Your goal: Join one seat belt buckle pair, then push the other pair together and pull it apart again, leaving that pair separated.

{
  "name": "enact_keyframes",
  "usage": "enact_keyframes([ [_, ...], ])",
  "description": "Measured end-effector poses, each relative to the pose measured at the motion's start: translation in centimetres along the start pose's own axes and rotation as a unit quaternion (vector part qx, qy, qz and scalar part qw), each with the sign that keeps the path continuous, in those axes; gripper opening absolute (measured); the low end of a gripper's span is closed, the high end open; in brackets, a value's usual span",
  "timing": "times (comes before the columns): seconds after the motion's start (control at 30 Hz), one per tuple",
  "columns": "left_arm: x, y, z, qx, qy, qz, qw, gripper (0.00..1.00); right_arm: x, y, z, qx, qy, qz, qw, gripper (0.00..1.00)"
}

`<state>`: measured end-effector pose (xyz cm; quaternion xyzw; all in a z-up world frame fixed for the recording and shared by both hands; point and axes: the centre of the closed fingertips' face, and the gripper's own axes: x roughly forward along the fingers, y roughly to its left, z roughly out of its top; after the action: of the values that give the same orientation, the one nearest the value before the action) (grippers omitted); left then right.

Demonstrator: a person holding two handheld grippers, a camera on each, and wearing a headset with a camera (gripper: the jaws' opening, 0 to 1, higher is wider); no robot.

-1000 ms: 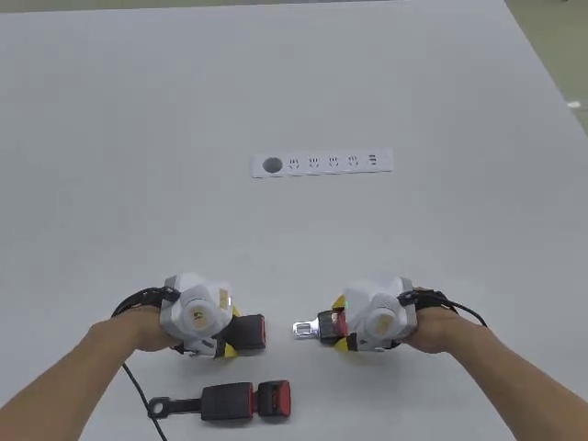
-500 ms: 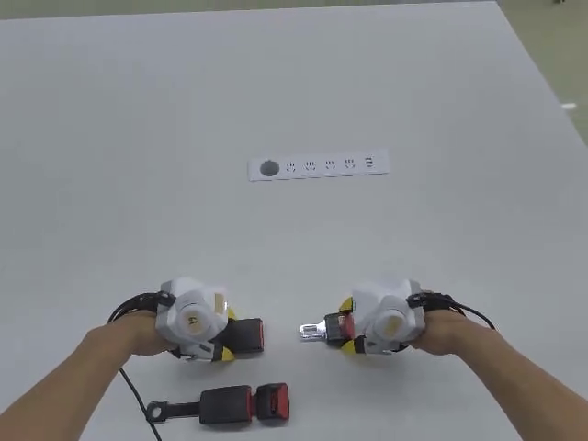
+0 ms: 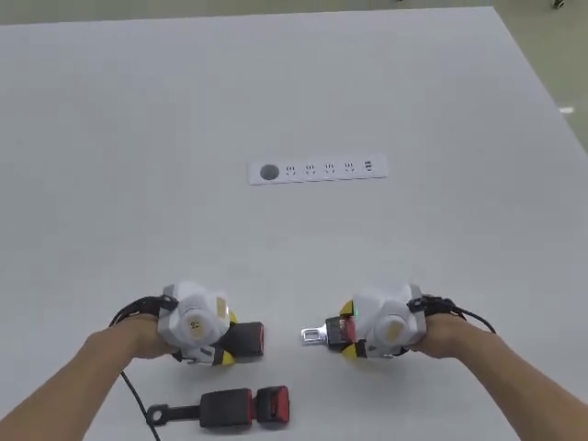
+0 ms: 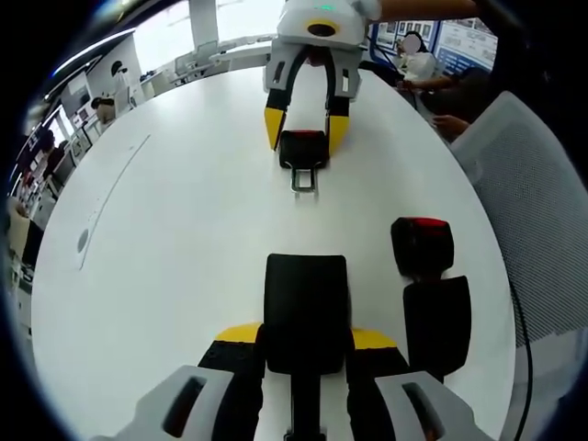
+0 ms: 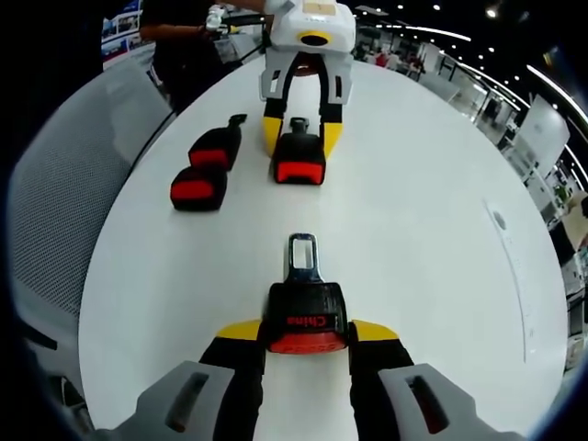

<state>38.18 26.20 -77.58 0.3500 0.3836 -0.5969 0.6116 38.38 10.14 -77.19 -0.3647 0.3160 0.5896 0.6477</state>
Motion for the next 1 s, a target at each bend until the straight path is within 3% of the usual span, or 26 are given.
enact_keyframes([
  [0.27,-0.3,-0.1,0.0,-0.012,0.004,0.014,0.9998,0.41,0.1,-0.4,-0.1,-0.007,0.007,-0.015,0.9998,0.41],
  [0.5,-1.1,0.3,-1.1,-0.015,0.017,0.037,0.9991,0.44,-0.3,-0.5,-0.6,0.001,0.015,-0.027,0.9995,0.5],
  [0.7,-2.3,0.0,-1.4,-0.045,0.002,0.048,0.9978,0.46,-1.2,-0.1,-1.0,0.009,0.013,-0.034,0.9993,0.53],
  [0.87,-3.1,-0.2,-2.9,-0.072,-0.01,0.053,0.9959,0.48,-1.8,0.5,-1.7,0.019,0.012,-0.039,0.999,0.55],
  [1.0,-3.7,-0.8,-3.2,-0.099,-0.03,0.061,0.9927,0.52,-2.3,0.9,-2.3,0.03,0.009,-0.045,0.9985,0.56],
])
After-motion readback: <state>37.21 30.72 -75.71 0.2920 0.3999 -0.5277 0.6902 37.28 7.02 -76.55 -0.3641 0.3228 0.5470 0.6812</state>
